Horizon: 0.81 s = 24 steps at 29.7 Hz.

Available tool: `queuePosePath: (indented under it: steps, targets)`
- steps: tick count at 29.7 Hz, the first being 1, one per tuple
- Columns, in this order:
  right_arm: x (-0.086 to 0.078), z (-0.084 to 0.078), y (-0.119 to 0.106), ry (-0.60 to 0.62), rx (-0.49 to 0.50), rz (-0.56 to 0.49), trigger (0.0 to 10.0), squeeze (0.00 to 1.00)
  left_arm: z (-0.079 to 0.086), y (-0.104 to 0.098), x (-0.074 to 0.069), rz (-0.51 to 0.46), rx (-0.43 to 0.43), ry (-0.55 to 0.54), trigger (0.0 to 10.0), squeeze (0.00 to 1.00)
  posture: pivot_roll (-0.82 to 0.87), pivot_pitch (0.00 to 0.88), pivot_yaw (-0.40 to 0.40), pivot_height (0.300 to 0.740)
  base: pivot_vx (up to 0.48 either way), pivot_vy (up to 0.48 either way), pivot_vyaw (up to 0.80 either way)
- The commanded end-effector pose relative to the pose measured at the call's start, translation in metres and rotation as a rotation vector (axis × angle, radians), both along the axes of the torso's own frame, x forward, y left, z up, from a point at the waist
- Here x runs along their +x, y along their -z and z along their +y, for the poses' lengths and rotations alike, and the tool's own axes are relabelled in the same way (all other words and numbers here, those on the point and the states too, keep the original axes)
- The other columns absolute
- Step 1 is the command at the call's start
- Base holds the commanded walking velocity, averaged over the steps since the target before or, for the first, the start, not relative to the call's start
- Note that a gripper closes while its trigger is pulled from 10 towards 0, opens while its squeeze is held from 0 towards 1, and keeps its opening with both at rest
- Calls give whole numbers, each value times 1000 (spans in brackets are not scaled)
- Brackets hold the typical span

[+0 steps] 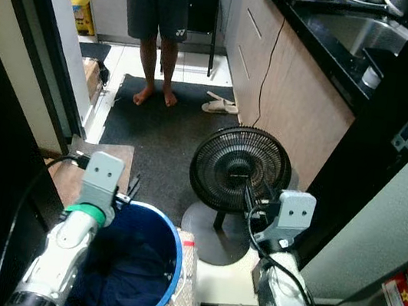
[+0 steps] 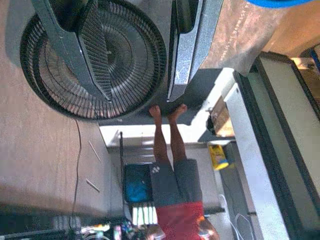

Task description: Clothes washing

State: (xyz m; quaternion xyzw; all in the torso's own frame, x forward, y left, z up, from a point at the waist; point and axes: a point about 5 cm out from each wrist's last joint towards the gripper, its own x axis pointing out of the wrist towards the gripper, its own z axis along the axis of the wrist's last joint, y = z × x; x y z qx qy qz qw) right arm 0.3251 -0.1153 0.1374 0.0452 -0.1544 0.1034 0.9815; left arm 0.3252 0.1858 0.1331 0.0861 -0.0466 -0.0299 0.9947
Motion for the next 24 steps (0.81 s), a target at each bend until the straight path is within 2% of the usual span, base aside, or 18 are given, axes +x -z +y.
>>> queuePosePath:
  steps: [1, 3, 5, 7, 9, 11, 17, 18, 24]
  targets:
    - [3, 10, 8, -47, -35, 60, 10000, 0, 0, 17, -5, 54, -3, -16, 10000, 0, 0, 86, -46, 740, 0, 0, 0]
    - [3, 10, 8, -47, -35, 60, 10000, 0, 0, 17, -5, 54, -3, -16, 10000, 0, 0, 86, -46, 740, 0, 0, 0]
    - [3, 8, 22, -61, -92, 132, 10000, 0, -11, 37, -12, 118, -7, -9, 10000, 0, -3, 81, -87, 740, 0, 0, 0]
    - [3, 8, 22, -61, -92, 132, 10000, 0, -11, 37, -12, 118, -7, -9, 10000, 0, -3, 81, -87, 740, 0, 0, 0]
    - [4, 3, 23, -54, -125, 153, 10000, 0, -19, 47, -18, 164, -49, -12, 10000, 0, -13, 63, -88, 740, 0, 0, 0]
    - [7, 2, 18, -34, -108, 152, 10000, 0, -29, 46, -20, 172, -67, 26, 10000, 0, -23, 56, -72, 740, 0, 0, 0]
    - [9, 2, 16, -15, -77, 157, 10000, 0, -37, 42, -19, 169, -57, 76, 10000, 0, -27, 57, -54, 740, 0, 0, 0]
    - [7, 1, 18, 0, -53, 172, 10000, 0, -42, 40, -18, 168, -46, 109, 10000, 0, -26, 66, -30, 740, 0, 0, 0]
    - [-1, -2, 33, 38, 6, 231, 10000, 0, -52, 35, -17, 163, -26, 166, 10000, 0, -10, 66, 2, 740, 0, 0, 0]
